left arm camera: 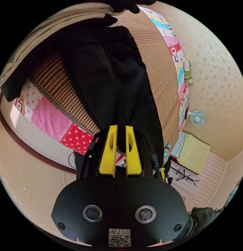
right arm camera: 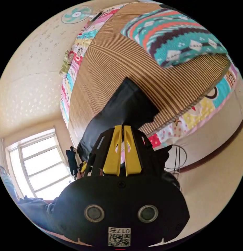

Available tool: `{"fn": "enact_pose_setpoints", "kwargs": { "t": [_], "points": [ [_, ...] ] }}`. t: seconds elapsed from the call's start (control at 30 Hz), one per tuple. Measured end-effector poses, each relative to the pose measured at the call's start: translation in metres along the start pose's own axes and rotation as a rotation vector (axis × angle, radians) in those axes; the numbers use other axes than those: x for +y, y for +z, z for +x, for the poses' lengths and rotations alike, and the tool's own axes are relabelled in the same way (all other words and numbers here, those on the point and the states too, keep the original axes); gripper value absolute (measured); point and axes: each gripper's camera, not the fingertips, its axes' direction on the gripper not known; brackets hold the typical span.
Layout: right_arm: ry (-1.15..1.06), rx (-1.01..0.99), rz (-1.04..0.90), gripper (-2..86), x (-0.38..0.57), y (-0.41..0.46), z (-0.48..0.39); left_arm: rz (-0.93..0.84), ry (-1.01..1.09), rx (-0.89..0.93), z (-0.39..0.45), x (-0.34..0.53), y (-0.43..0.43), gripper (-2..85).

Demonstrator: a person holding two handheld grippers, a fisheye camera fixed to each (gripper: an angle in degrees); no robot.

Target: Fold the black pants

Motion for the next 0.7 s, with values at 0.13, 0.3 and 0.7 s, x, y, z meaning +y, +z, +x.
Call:
{"fn": "enact_pose_setpoints", "kwargs": {
  "t": [0.13, 0.3, 0.7],
  "points": [
    [0.358, -0.111, 0.030, 1.3, 0.021, 0.025, 0.091, 0.168, -0.133, -0.010, -0.026, -0.004, -0.025, 10.9],
    [0.284, -0.276, 0.148, 1.1, 0.031, 0.009, 0.071, 0.252, -0.206, -0.038, -0.044, -0.042, -0.037, 18.3],
    [0.300, -0.057, -0.014, 0.3, 0.080, 0.005, 0.076, 0.217, 0.031, 0.517, -0.092, -0.078, -0.049, 5.1]
  ]
}}
